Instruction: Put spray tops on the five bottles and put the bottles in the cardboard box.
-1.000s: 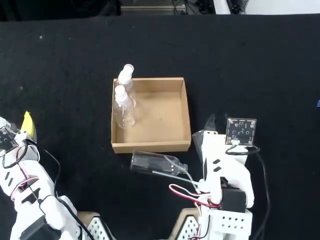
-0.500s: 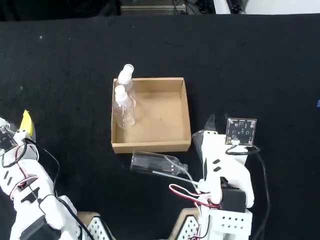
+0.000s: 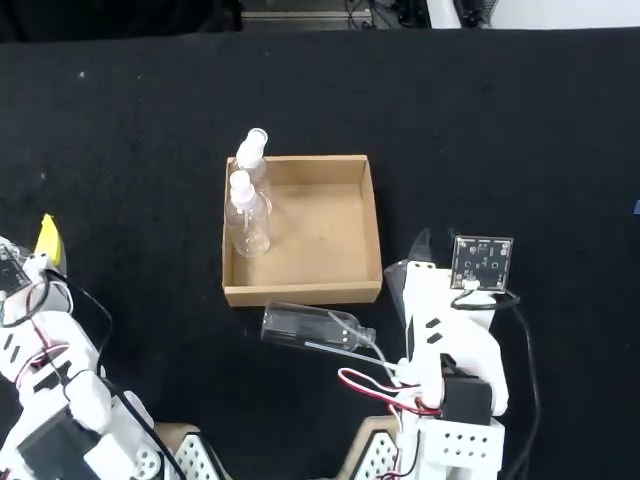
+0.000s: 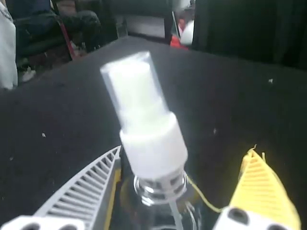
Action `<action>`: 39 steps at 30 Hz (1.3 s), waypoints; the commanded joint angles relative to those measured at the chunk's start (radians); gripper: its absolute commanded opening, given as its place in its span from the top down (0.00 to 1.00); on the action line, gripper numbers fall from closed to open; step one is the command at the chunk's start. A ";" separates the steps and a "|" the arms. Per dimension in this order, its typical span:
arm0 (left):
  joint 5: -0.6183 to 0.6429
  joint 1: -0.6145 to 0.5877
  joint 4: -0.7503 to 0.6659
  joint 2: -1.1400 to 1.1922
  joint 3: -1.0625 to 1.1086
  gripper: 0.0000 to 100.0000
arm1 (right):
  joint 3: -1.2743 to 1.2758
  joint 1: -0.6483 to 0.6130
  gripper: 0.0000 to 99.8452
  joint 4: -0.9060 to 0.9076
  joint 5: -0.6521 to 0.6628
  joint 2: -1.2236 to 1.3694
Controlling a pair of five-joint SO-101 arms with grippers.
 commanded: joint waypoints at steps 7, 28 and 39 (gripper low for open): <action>0.000 0.005 -0.005 0.009 -0.004 0.65 | -0.005 0.017 0.90 -0.005 0.002 -0.097; 0.000 0.005 0.002 0.005 0.027 0.77 | -0.005 0.017 0.90 -0.005 0.003 -0.097; 0.006 0.007 -0.005 -0.002 0.027 0.93 | -0.005 0.017 0.90 -0.008 0.003 -0.097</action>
